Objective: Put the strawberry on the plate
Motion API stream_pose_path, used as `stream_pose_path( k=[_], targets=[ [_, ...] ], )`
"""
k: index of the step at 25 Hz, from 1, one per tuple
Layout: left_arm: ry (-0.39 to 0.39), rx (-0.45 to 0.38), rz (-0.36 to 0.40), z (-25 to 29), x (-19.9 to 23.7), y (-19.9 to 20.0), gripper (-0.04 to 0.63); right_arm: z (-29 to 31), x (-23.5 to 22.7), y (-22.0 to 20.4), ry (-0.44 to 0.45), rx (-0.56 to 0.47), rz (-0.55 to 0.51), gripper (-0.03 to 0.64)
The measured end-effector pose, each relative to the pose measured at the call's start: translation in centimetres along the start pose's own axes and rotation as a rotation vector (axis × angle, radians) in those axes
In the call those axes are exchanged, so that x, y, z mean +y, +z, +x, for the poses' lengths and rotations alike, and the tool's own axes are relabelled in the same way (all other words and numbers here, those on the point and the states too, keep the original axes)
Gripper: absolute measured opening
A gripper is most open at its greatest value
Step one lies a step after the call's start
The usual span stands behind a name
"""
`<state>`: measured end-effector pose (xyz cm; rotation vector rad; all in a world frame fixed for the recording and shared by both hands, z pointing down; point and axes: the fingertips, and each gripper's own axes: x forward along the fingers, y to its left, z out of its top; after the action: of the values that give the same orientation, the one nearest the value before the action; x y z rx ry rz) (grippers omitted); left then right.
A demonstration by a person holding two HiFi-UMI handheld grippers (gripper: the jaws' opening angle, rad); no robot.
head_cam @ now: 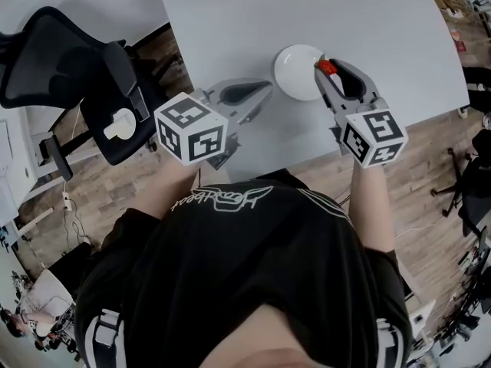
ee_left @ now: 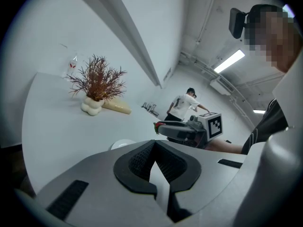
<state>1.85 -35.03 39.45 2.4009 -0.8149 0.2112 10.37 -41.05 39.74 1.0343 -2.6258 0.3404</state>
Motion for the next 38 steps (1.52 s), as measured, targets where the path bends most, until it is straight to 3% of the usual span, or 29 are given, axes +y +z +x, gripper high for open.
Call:
stream_pose_path(
  k=[6,20,30,38],
  targets=[
    [0.016,0.021,-0.024,1.0,1.2,-0.7,0.008,2.7,-1.8,-2.8,-0.005,0.083,0.01,0.13],
    [0.011,0.027,-0.11,2.5,3.1,-1.6,0.008,6.5,-3.2,-8.6,0.018,0.276,-0.094,0.13],
    [0.016,0.039,-0.127,2.6,4.1,-2.2,0.008,8.2,-2.3,-11.4,0.034,0.421,-0.304,0.13],
    [0.011,0.05,-0.134,2.4,4.5,-2.6,0.008,8.9,-2.3,-12.3,0.032,0.467,-0.357,0.13]
  ],
)
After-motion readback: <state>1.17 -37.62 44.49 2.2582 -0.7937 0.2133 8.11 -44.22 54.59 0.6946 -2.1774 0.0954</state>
